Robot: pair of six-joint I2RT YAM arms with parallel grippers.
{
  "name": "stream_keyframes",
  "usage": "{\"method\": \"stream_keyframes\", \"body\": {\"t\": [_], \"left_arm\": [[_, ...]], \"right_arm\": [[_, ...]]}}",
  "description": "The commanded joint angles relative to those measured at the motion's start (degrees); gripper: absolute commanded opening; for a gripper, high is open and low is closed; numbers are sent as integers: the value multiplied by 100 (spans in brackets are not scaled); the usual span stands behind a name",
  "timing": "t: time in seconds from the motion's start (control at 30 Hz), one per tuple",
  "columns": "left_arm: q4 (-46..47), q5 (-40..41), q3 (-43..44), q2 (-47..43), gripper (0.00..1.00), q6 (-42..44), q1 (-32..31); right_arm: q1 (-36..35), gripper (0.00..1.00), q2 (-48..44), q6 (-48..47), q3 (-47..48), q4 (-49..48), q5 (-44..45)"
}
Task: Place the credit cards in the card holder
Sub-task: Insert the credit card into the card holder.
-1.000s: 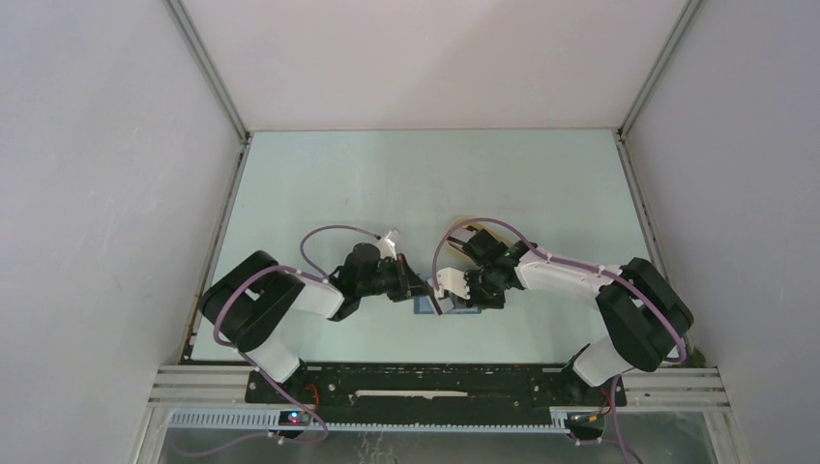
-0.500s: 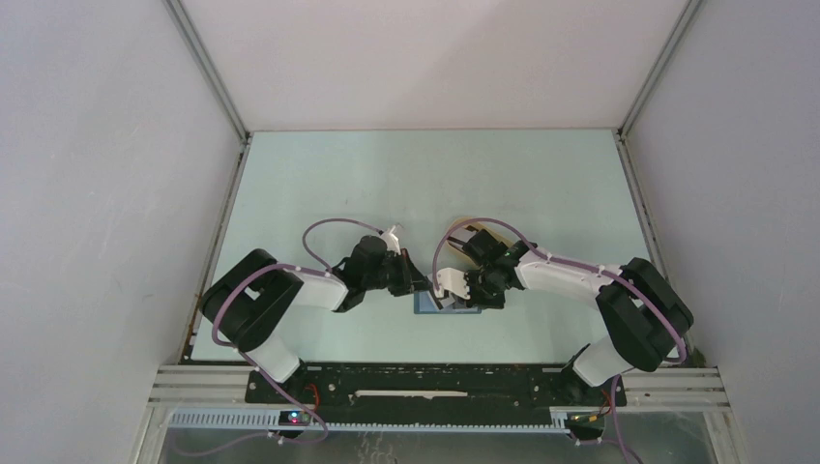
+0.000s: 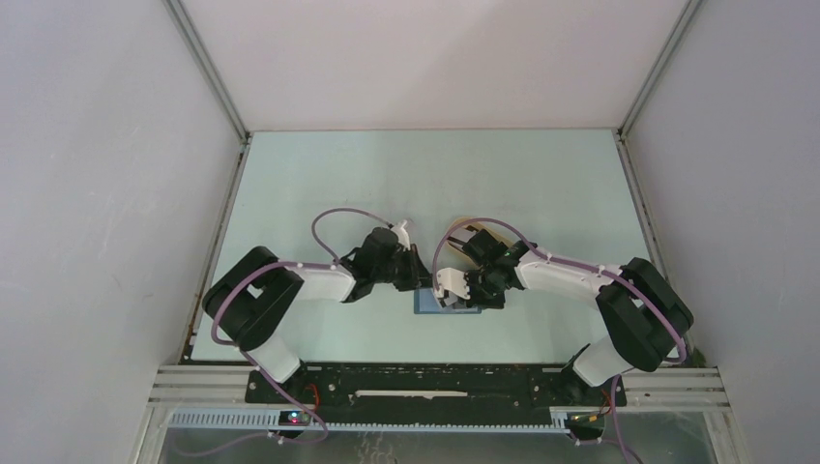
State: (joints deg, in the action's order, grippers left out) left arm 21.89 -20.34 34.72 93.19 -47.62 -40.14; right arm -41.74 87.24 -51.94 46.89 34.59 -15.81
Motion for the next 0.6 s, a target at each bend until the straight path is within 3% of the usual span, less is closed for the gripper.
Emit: {"method": "stream_keyframes", "body": {"t": [0.0, 0.57], "left_arm": [[-434, -35, 357, 234, 0, 363, -56], [-1310, -503, 1066, 836, 4, 557, -73]], "right_arm": [[-1, 10, -27, 52, 126, 78, -125], [-110, 10, -38, 35, 127, 74, -115]]}}
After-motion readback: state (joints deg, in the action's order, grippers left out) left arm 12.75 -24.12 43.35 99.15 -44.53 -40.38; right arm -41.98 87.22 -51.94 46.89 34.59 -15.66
